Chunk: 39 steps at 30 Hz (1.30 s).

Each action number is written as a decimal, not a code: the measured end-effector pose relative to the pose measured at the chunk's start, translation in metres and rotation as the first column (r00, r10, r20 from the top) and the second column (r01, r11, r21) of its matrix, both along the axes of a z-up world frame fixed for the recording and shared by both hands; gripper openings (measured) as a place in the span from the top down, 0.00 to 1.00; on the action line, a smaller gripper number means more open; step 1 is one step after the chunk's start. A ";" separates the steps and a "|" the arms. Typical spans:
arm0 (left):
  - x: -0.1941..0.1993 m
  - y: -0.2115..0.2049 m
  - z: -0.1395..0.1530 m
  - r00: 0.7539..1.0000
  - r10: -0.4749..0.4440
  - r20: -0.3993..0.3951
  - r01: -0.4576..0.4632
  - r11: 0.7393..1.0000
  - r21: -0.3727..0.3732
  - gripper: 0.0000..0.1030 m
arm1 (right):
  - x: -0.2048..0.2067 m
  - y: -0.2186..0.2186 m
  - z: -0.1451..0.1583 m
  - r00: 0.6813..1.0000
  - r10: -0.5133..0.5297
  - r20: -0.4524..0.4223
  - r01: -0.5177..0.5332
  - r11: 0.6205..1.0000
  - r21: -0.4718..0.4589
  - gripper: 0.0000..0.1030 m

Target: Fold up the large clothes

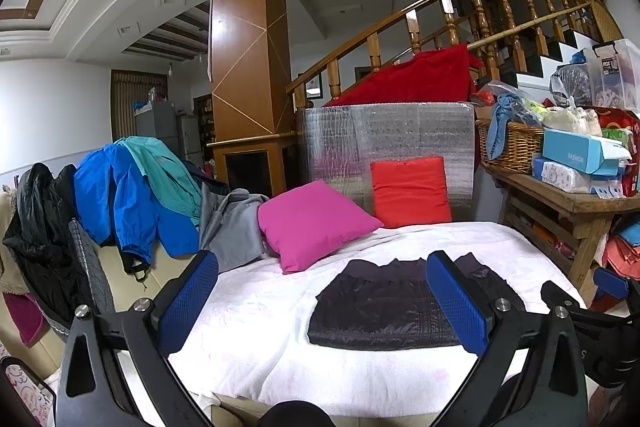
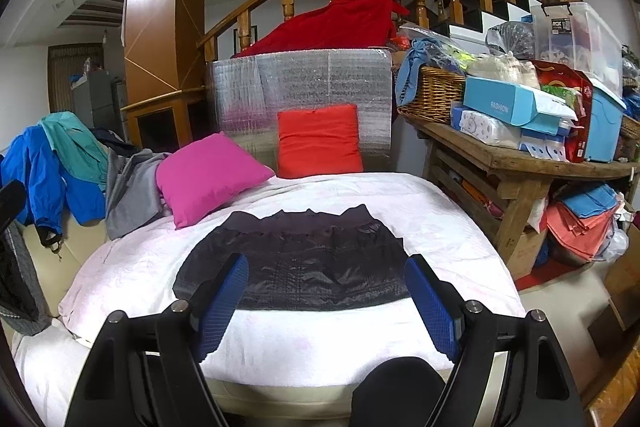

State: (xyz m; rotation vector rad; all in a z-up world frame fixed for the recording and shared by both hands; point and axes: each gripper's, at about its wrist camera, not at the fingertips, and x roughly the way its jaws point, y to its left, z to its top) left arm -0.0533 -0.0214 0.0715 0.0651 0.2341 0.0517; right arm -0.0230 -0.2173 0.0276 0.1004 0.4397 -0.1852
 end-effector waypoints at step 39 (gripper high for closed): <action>0.109 0.003 -0.047 0.989 -0.056 -0.138 0.045 0.996 -0.079 0.00 | 0.104 -0.029 -0.040 0.991 -0.011 -0.135 0.009 1.000 -0.016 0.19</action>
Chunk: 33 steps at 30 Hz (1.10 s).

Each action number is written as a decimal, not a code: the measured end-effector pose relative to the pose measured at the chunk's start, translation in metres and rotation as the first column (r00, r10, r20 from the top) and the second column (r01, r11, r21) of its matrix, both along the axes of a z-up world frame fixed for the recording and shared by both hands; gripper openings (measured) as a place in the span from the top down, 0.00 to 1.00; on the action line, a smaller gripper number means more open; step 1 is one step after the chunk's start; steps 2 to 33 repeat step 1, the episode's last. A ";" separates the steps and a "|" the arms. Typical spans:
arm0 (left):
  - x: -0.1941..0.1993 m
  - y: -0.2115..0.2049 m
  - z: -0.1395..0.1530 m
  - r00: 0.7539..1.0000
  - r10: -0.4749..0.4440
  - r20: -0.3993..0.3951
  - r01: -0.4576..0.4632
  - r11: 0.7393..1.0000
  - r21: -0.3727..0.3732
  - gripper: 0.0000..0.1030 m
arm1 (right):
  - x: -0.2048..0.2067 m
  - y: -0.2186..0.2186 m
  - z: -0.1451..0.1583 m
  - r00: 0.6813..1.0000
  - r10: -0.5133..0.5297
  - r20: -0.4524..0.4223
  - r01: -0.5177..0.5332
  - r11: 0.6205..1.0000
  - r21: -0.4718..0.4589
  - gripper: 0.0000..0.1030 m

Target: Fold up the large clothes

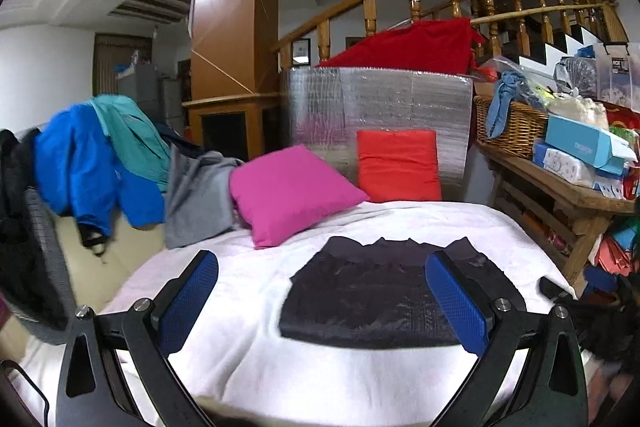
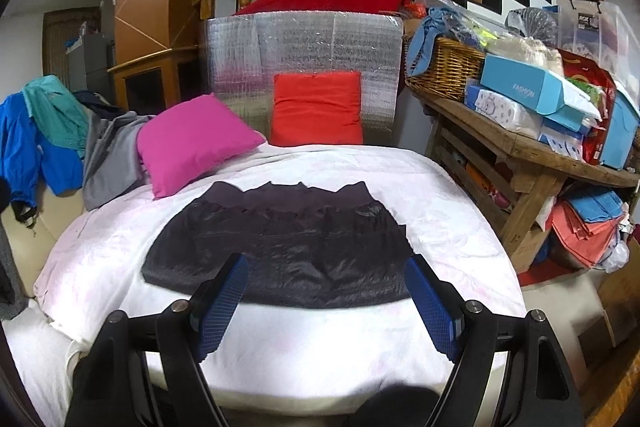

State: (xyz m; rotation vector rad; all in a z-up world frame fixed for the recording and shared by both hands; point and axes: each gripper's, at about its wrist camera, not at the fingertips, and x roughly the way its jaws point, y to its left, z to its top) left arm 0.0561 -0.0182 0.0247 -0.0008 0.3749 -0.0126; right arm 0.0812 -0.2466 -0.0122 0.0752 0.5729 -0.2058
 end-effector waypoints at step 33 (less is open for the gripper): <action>0.015 0.003 -0.007 1.000 0.006 -0.027 -0.006 1.000 -0.001 0.00 | 0.011 -0.015 -0.005 1.000 -0.019 -0.008 0.019 1.000 0.018 0.19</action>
